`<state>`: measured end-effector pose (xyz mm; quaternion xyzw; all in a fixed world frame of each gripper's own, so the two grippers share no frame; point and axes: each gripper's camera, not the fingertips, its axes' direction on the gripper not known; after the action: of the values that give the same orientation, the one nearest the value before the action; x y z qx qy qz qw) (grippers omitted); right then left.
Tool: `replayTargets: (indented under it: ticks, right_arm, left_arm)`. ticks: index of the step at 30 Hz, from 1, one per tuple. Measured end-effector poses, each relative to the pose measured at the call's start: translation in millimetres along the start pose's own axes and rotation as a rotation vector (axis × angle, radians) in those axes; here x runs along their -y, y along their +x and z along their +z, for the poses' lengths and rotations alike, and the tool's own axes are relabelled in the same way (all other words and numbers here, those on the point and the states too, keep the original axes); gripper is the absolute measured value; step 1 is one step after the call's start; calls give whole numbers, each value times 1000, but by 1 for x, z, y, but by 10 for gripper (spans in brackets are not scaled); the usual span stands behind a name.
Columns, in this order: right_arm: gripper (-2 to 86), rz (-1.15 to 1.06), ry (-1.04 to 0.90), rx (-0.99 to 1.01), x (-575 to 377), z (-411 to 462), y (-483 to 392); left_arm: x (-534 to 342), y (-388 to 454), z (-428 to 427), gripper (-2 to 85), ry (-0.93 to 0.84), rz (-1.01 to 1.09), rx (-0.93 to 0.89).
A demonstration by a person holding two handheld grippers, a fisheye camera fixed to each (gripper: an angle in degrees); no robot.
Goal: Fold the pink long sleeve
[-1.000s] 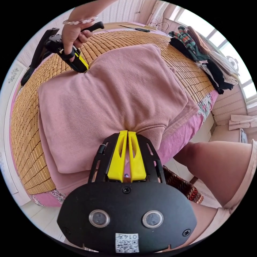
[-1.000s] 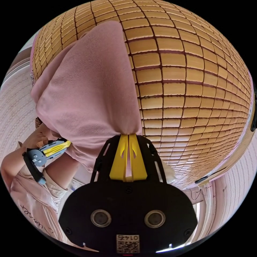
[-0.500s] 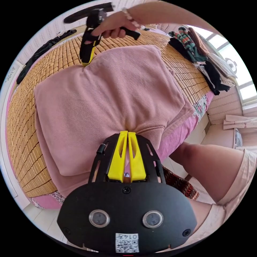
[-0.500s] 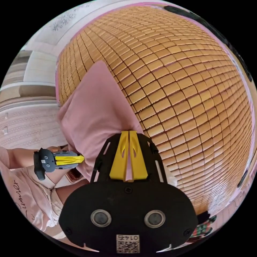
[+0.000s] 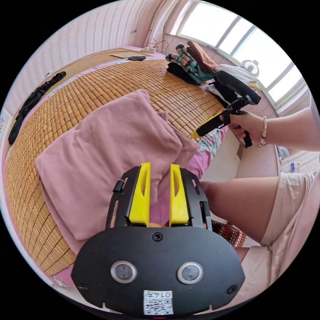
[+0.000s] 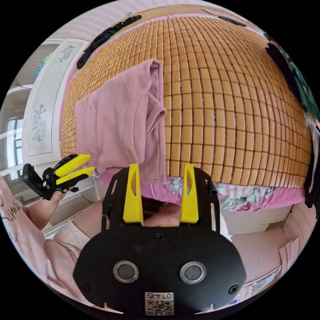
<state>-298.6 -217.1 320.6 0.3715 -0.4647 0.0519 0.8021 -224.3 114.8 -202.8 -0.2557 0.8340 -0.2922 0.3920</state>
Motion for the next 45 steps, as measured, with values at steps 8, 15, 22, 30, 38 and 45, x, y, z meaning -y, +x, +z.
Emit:
replayTargets:
  ticks: [8, 15, 22, 30, 38, 45]
  right_arm:
    - [21, 145, -18, 374, -28, 16, 84]
    - [31, 37, 135, 832, -23, -29, 137]
    - [140, 251, 235, 794, -28, -16, 222]
    - [144, 225, 220, 1017, 3, 17, 222]
    - [76, 83, 197, 867, -8, -61, 247]
    - [74, 124, 287, 660, -45, -146, 253]
  left_arm:
    - [39, 47, 57, 169, 27, 98, -95]
    - [45, 34, 76, 42, -67, -24, -46]
    - [28, 35, 30, 36, 10, 53, -28]
    - [12, 17, -6, 37, 14, 29, -103]
    - [39, 20, -17, 37, 115, -9, -321]
    - [54, 31, -33, 33, 301, -17, -367]
